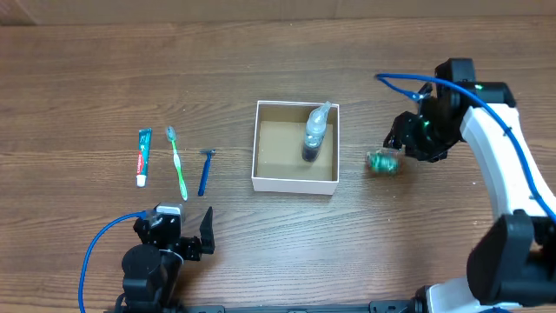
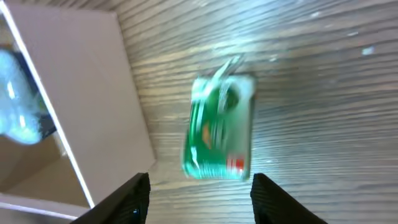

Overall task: Pack container
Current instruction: 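Move the right gripper to the green Dettol soap bar and grasp it, then carry the Dettol bar into the box and release it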

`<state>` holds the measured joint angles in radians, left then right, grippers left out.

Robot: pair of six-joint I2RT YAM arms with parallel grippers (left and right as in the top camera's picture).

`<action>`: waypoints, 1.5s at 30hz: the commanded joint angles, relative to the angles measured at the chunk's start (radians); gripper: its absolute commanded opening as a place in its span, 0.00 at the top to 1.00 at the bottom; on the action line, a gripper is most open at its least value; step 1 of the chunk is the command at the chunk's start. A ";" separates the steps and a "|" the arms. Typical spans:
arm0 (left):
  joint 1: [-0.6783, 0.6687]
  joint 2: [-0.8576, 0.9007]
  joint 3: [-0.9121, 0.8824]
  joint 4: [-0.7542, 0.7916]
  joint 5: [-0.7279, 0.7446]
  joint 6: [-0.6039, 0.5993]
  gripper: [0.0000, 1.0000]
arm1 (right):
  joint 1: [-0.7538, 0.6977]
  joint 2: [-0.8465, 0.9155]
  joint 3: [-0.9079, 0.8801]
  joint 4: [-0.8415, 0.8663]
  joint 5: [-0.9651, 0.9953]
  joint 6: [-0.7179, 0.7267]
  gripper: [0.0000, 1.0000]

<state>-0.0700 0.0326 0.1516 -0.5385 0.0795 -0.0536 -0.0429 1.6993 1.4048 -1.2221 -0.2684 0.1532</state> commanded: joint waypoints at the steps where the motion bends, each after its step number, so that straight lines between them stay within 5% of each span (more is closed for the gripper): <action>1: 0.004 -0.008 -0.006 0.000 0.015 -0.021 0.00 | 0.002 0.012 0.008 0.005 0.077 0.056 0.45; 8: 0.004 -0.008 -0.006 0.000 0.015 -0.021 0.00 | 0.015 0.013 -0.037 -0.009 0.101 0.088 0.35; 16: 0.004 -0.008 -0.006 0.000 0.015 -0.021 0.00 | 0.128 0.013 -0.367 0.302 0.148 0.111 0.26; 29: 0.004 -0.008 -0.006 0.000 0.014 -0.021 0.00 | 0.139 0.046 -0.385 0.369 0.208 0.140 0.24; 32: 0.004 -0.008 -0.006 0.000 0.015 -0.021 0.00 | 0.140 0.082 -0.385 0.370 0.192 0.140 0.32; 36: 0.004 -0.008 -0.006 0.000 0.015 -0.021 0.00 | 0.140 0.084 -0.378 0.368 0.192 0.140 0.56; 45: 0.004 -0.008 -0.006 0.000 0.015 -0.021 0.00 | 0.149 -0.036 -0.195 0.152 0.252 0.158 0.73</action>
<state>-0.0700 0.0326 0.1516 -0.5381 0.0792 -0.0536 0.0982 1.7653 1.0885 -1.0080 -0.0433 0.3084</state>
